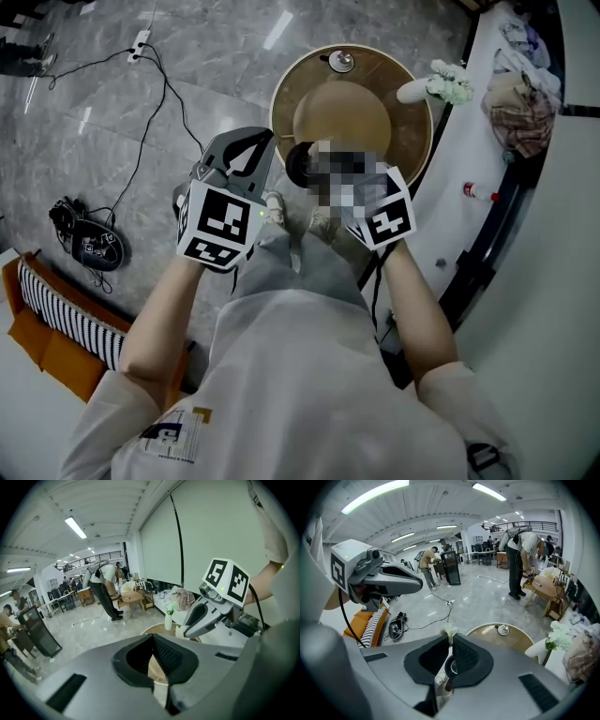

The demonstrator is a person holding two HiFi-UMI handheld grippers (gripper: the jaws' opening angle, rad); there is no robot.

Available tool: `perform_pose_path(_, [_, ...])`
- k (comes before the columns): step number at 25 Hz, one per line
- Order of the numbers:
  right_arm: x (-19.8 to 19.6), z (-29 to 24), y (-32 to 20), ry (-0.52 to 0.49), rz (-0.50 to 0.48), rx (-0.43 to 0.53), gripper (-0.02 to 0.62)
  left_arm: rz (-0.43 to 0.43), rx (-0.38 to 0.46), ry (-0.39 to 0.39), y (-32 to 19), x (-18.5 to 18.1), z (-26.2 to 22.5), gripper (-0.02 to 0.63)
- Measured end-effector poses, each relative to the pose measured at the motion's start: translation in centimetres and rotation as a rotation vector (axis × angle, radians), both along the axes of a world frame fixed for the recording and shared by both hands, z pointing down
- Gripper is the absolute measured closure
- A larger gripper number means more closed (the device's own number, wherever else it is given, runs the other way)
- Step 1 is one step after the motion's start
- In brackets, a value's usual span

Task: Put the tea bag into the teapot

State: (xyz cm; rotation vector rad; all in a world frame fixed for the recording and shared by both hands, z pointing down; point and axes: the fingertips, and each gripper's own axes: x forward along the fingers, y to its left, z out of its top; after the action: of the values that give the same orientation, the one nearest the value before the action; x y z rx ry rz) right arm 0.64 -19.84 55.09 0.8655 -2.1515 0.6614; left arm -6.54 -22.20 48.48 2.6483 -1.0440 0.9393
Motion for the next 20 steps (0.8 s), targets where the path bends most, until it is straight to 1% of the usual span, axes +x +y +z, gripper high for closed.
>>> perform_pose_path(9, [-0.1,9.1,2.0,0.053,-0.009,-0.132,0.572,0.008,-0.152,-0.029,1.2,0.0,8.6,0.598])
perform_pose_path(12, [0.3,11.7,2.6,0.065,0.006,-0.177,0.572,0.024,-0.202,-0.043,2.1,0.2,11.3,0.598])
perform_pose_path(15, [0.3,13.9,2.8,0.073,0.013,-0.21,0.572,0.039,-0.238,-0.052,2.7,0.5,13.7,0.598])
perform_pose_path(20, [0.0,17.5,3.4,0.115,-0.017,-0.266,0.572,0.04,-0.271,-0.049,3.2,0.9,16.8,0.598])
